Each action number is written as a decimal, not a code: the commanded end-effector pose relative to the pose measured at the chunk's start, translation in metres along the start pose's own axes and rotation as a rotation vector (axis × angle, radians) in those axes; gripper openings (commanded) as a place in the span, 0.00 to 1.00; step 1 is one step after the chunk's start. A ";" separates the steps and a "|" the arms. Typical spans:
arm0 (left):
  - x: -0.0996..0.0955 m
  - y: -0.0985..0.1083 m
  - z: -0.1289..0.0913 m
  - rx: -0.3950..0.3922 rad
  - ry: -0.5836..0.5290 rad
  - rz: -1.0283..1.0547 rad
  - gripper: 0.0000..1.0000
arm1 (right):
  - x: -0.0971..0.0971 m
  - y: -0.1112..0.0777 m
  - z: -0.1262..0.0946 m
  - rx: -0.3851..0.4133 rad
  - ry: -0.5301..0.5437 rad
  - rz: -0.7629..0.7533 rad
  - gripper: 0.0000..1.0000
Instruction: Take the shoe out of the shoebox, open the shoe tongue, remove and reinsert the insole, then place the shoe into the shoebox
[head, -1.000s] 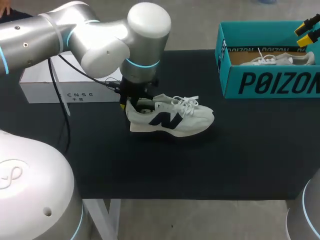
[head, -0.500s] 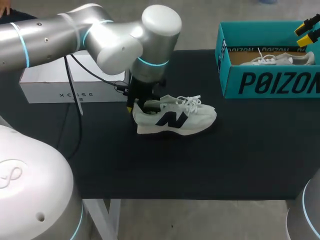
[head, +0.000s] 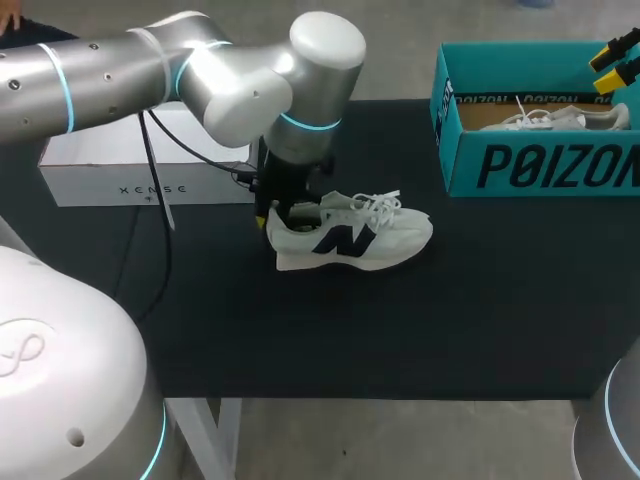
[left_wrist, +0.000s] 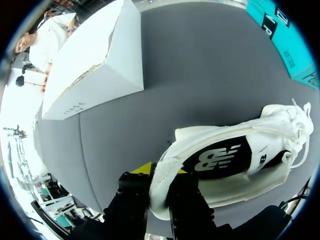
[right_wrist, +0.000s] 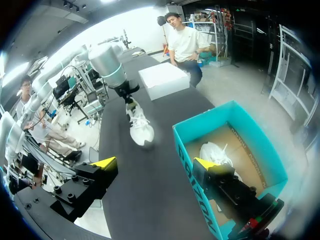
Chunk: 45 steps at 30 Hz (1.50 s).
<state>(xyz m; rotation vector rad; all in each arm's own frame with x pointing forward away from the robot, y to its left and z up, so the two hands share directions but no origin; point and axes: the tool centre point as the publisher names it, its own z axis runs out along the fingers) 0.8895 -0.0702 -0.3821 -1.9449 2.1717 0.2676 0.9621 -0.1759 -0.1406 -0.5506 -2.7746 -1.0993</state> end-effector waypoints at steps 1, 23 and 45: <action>0.005 0.002 0.003 -0.008 0.006 0.014 0.24 | 0.000 0.000 0.000 0.001 0.000 0.000 1.00; -0.015 0.015 -0.042 0.008 0.094 0.156 1.00 | 0.000 0.000 0.000 0.001 0.000 0.000 1.00; -0.108 0.036 -0.140 0.045 0.463 1.021 1.00 | 0.000 0.000 0.000 0.001 0.000 0.000 1.00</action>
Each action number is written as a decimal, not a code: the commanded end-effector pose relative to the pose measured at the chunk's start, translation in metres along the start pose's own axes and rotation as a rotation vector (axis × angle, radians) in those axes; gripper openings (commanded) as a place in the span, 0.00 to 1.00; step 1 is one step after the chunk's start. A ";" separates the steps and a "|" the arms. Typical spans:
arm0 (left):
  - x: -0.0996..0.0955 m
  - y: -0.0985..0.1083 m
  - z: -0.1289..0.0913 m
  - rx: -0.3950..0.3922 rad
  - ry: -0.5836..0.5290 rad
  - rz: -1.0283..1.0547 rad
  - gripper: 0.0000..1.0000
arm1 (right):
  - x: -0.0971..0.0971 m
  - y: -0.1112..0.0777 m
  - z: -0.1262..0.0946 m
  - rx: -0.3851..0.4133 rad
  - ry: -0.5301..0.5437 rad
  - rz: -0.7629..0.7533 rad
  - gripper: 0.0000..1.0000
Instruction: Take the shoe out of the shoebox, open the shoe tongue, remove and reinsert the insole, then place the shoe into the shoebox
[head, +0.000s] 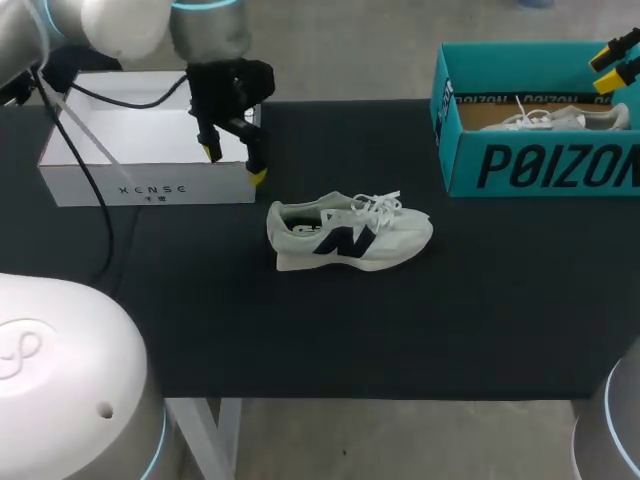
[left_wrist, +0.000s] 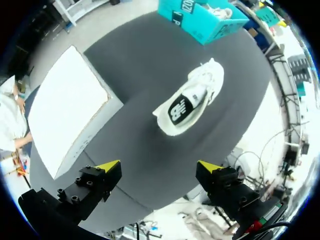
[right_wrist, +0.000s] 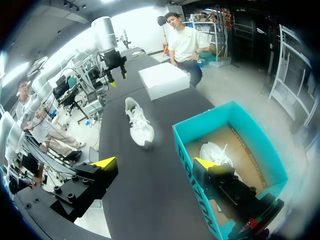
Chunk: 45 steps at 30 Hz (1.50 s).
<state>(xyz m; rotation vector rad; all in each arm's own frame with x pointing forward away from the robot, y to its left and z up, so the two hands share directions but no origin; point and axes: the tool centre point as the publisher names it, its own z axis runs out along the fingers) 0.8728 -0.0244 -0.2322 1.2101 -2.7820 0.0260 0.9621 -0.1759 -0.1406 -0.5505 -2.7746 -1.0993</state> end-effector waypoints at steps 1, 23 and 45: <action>-0.006 0.025 -0.014 -0.015 0.104 0.374 1.00 | 0.000 0.000 0.000 0.001 0.000 0.000 1.00; -0.005 0.026 -0.016 0.125 0.116 0.402 1.00 | 0.000 0.000 0.000 0.001 0.000 0.000 1.00; 0.018 0.012 -0.026 0.850 0.268 0.591 1.00 | 0.000 0.000 0.000 0.001 0.000 0.000 1.00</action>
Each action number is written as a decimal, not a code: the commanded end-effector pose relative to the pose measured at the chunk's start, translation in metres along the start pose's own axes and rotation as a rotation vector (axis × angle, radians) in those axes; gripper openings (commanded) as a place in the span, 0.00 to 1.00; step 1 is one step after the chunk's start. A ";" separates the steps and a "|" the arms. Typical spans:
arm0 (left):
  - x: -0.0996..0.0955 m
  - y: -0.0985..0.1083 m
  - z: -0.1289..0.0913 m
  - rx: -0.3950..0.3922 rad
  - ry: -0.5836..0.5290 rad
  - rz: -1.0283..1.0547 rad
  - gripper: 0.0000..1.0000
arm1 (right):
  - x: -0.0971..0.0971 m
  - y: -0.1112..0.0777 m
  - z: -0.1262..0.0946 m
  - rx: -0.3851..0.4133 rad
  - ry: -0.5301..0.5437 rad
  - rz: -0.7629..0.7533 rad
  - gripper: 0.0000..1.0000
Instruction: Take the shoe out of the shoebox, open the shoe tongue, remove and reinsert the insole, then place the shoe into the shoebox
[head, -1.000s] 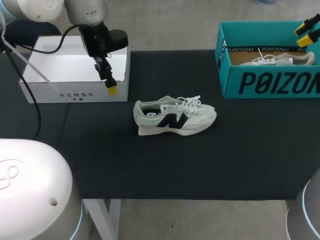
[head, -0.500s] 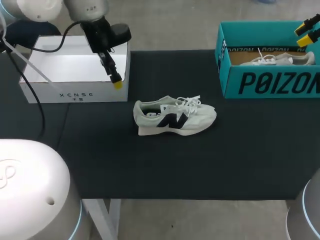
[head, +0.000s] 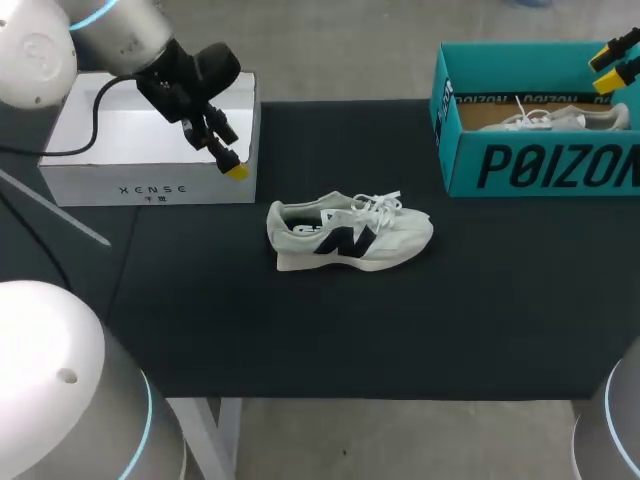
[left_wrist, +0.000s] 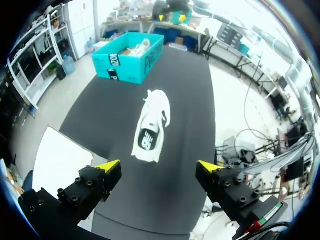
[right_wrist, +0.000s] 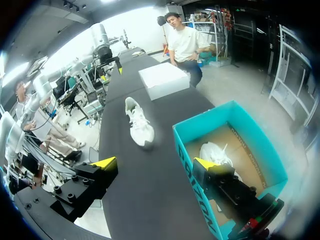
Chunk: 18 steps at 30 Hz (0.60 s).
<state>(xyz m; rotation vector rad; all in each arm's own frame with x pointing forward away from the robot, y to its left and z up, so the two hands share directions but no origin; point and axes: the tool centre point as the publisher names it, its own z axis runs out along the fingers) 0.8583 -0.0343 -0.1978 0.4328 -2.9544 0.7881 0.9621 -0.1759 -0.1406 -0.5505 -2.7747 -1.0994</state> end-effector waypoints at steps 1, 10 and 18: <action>0.002 0.009 0.002 0.404 0.023 0.072 1.00 | 0.000 0.000 0.000 0.001 0.000 0.000 1.00; 0.002 0.009 0.002 0.404 0.023 0.072 1.00 | 0.000 0.000 0.000 0.001 0.000 0.000 1.00; -0.004 0.003 -0.001 0.400 0.040 0.105 1.00 | 0.000 0.000 0.000 0.001 0.000 0.000 1.00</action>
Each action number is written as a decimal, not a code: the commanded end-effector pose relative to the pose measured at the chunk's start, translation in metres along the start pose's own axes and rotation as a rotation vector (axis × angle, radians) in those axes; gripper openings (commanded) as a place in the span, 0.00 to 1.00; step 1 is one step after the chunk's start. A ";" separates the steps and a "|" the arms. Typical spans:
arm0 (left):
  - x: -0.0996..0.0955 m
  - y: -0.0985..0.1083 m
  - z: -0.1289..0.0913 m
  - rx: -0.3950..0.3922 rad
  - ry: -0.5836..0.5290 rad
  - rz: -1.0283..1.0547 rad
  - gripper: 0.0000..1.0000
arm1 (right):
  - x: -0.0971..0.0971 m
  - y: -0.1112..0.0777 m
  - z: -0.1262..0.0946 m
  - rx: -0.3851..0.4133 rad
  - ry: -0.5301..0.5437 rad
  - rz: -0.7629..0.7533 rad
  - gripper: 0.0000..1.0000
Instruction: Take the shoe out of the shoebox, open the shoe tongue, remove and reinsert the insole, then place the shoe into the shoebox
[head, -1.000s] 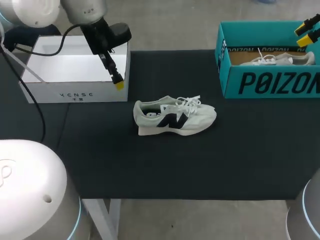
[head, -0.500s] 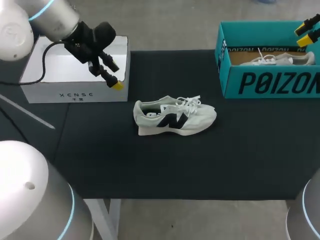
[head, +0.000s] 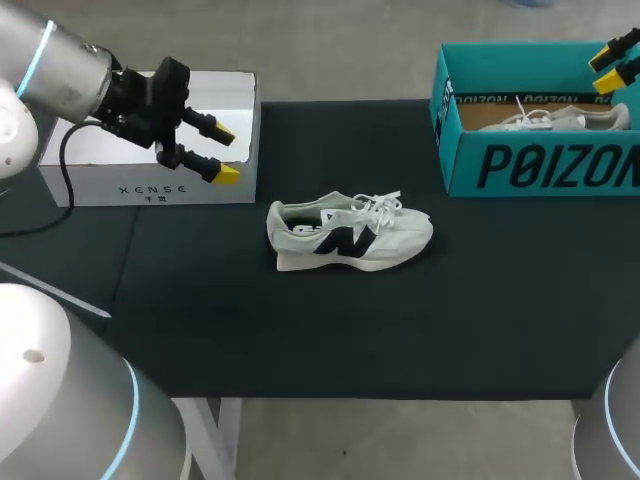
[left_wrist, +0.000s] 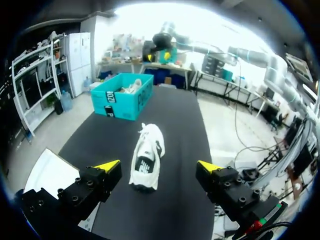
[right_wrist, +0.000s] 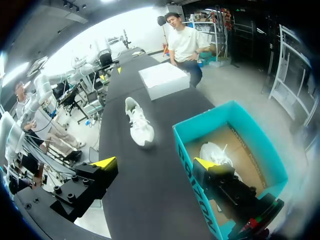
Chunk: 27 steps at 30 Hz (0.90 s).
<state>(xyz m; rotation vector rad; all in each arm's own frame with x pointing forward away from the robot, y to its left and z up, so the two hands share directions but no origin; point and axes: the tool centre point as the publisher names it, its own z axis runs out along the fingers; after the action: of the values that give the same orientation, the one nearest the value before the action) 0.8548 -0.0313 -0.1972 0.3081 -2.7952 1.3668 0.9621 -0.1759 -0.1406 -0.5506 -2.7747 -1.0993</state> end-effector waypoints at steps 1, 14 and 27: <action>-0.009 0.001 0.000 0.017 0.009 0.024 1.00 | 0.000 0.000 0.000 0.001 0.000 0.000 1.00; -0.031 0.016 0.002 0.107 0.056 0.195 1.00 | 0.000 0.000 0.000 0.001 0.000 0.000 1.00; -0.016 0.051 0.002 0.130 0.067 0.257 1.00 | 0.000 0.000 0.000 0.001 0.000 0.000 1.00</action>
<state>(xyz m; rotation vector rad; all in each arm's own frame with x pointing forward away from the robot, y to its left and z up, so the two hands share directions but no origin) 0.8667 -0.0049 -0.2313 -0.1056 -2.7734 1.5543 0.9621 -0.1760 -0.1406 -0.5507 -2.7746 -1.0994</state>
